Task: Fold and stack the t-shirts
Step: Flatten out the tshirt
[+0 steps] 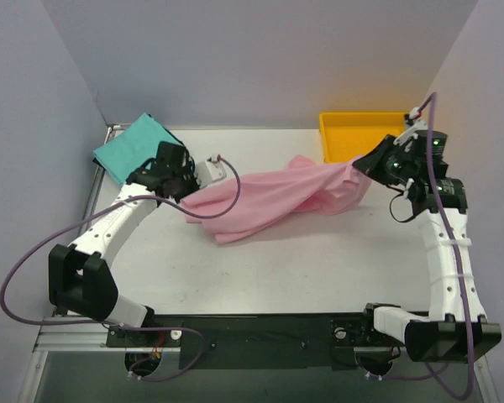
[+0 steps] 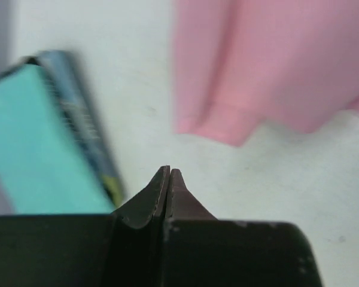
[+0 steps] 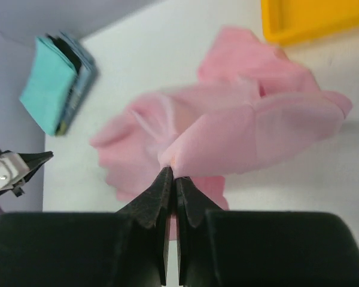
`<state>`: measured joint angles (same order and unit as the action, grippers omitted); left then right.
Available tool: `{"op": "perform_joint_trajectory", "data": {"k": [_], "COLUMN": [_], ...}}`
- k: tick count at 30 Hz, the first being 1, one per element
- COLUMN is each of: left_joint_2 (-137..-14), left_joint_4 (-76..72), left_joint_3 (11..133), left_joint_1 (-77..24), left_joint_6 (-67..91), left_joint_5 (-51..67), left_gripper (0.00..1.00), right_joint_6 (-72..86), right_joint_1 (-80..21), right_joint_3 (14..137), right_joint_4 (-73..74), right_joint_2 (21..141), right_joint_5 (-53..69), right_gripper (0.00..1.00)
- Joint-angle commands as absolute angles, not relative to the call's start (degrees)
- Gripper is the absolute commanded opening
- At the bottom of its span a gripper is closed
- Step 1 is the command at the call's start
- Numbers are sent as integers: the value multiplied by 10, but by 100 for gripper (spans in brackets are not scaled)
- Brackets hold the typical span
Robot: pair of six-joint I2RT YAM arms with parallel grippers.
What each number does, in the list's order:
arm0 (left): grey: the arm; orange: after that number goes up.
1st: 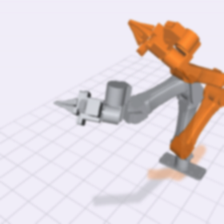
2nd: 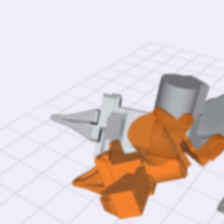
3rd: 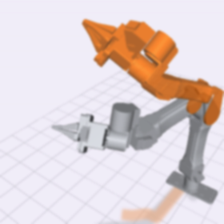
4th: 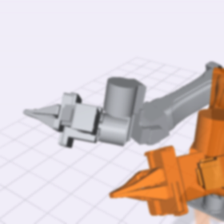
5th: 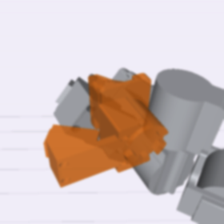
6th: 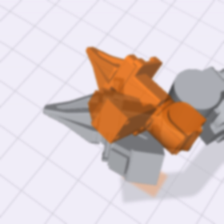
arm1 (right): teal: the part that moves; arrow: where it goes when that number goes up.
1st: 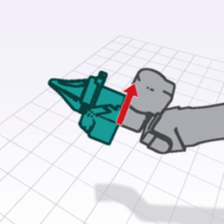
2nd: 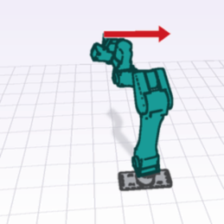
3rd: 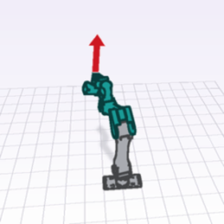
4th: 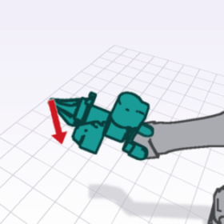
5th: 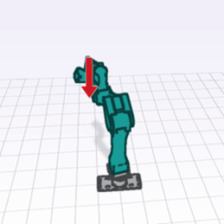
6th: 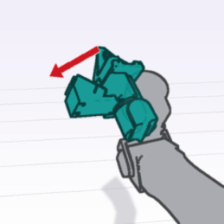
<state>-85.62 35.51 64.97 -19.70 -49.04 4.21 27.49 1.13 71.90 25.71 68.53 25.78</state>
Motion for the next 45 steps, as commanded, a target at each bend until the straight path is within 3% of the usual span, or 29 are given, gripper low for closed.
{"op": "perform_joint_trajectory", "data": {"k": [1,5,9,17,19,21,25,27,33,36,40,45], "left_joint_2": [-766,-716,-657,-604,-601,-600,-599,-595,-577,-574,-583,-620], "left_joint_4": [446,504,540,561,553,543,489,464,446,429,421,414], "left_joint_3": [845,960,998,861,853,852,849,849,830,819,811,767], "left_joint_1": [-195,-196,-196,-236,-236,-236,-235,-234,-234,-233,-236,-238], "left_joint_6": [-425,-409,-396,-339,-324,-311,-261,-236,-214,-233,-265,-279], "left_joint_5": [31,25,11,186,223,243,251,247,207,177,183,206], "left_gripper": [0,0,0,1,13,26,39,43,52,54,57,59], "right_joint_6": [258,237,215,319,317,281,191,166,203,232,276,313], "right_joint_1": [35,45,47,37,4,-120,-322,-370,-421,-407,-311,-216], "right_joint_3": [845,943,993,993,1008,1049,1184,1242,1282,1320,1224,945], "right_joint_4": [279,287,297,239,225,236,299,340,293,253,247,227], "right_joint_2": [597,558,526,573,589,614,748,813,887,879,812,717], "right_joint_5": [258,240,196,317,305,254,172,169,159,88,36,55], "right_gripper": [0,0,0,0,0,0,0,0,0,0,0,0]}}
